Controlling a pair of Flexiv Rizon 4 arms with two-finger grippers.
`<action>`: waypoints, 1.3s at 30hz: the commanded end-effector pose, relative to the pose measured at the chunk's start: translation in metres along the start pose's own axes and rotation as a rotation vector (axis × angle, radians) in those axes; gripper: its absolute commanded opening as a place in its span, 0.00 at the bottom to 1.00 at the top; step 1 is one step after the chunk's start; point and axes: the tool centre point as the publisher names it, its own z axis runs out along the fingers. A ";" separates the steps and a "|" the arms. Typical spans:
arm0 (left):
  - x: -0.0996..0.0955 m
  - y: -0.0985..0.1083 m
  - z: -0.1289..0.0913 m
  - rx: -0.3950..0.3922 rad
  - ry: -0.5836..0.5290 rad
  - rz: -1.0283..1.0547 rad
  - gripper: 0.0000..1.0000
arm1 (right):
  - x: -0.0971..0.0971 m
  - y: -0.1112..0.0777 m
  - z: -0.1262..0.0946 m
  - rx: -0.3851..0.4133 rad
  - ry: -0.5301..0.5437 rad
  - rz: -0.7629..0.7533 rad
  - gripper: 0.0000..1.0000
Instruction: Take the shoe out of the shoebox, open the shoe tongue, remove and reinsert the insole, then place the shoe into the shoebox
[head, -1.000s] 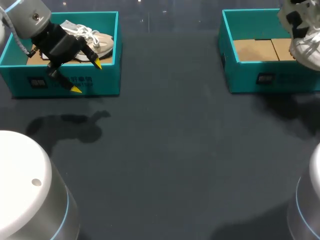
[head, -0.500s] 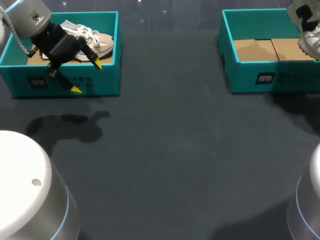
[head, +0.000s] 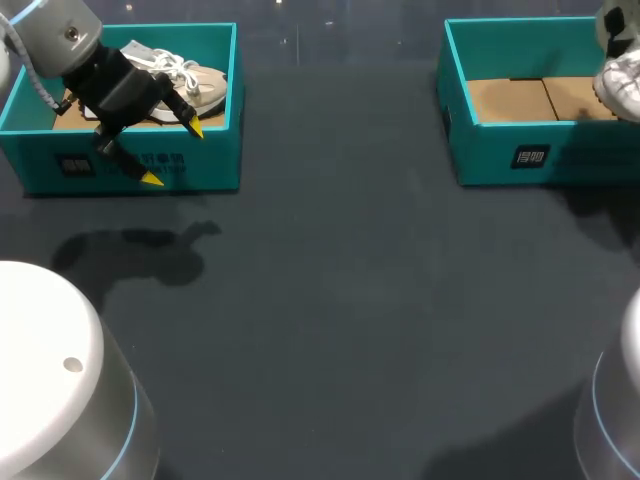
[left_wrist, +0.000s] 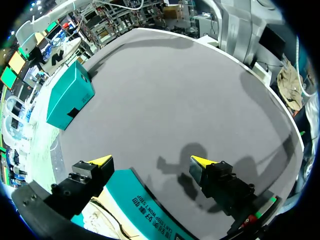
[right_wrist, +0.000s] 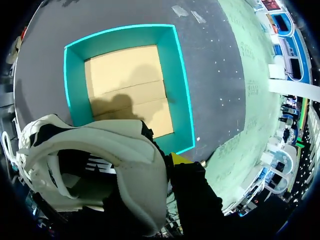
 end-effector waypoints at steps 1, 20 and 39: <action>0.000 0.000 0.000 -0.003 0.001 0.001 1.00 | 0.012 -0.019 -0.002 0.155 0.104 0.465 0.00; 0.000 0.000 0.000 -0.003 0.001 0.001 1.00 | 0.032 -0.050 0.007 0.150 0.234 0.931 0.00; 0.000 0.000 0.000 -0.003 0.001 0.001 1.00 | 0.057 -0.065 0.013 0.215 0.119 1.299 0.00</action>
